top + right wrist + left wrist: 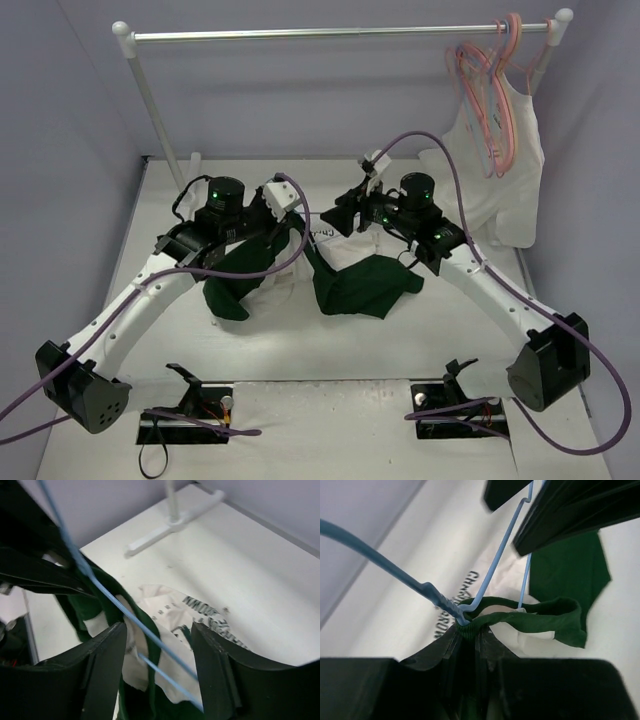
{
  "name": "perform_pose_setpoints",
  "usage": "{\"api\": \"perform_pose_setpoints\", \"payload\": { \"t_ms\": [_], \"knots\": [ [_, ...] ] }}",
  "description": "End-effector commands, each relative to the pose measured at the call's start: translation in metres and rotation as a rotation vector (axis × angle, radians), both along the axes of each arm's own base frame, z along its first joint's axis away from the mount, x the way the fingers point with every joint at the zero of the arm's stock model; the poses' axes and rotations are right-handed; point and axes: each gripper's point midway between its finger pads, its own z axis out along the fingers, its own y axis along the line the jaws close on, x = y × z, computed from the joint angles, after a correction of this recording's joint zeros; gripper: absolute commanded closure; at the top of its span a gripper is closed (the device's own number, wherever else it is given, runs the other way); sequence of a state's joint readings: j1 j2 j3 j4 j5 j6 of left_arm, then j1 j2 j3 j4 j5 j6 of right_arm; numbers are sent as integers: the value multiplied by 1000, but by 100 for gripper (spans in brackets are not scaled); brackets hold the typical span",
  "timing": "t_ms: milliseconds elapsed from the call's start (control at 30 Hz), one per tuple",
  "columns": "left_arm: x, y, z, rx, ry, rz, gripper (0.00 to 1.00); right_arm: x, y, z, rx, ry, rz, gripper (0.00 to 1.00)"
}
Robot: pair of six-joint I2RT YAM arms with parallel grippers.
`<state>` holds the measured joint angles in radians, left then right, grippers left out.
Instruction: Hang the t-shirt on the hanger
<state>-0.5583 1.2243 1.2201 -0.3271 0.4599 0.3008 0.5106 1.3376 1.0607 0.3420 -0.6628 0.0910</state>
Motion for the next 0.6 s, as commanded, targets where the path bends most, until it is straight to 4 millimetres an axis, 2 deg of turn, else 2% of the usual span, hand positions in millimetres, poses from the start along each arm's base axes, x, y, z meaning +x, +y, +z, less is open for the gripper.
{"api": "perform_pose_setpoints", "payload": {
  "t_ms": [0, 67, 200, 233, 300, 333, 433, 467, 567],
  "knots": [
    [20, 21, 61, -14, -165, 145, 100, 19, -34, 57, 66, -62, -243, 43],
    [28, 30, 53, 34, -141, 208, 100, 24, -46, 56, 85, -9, -345, 41],
    [34, 40, 49, 52, -122, 282, 100, 20, -63, 39, 138, 160, -483, 43],
    [32, 42, 42, 50, -109, 292, 100, 18, -65, 24, 140, 212, -507, 45],
    [34, 47, 39, 45, -117, 328, 100, 13, -74, 15, 191, 292, -584, 46],
    [31, 50, 32, 41, -106, 342, 100, 10, -77, -4, 187, 338, -609, 45],
    [29, 54, 27, 16, -93, 374, 100, 3, -77, -25, 241, 445, -658, 43],
    [27, 54, 18, 22, -74, 377, 100, -1, -77, -42, 231, 488, -671, 42],
    [21, 54, 12, 0, -51, 376, 100, -14, -64, -65, 243, 573, -692, 42]
  ]
}}
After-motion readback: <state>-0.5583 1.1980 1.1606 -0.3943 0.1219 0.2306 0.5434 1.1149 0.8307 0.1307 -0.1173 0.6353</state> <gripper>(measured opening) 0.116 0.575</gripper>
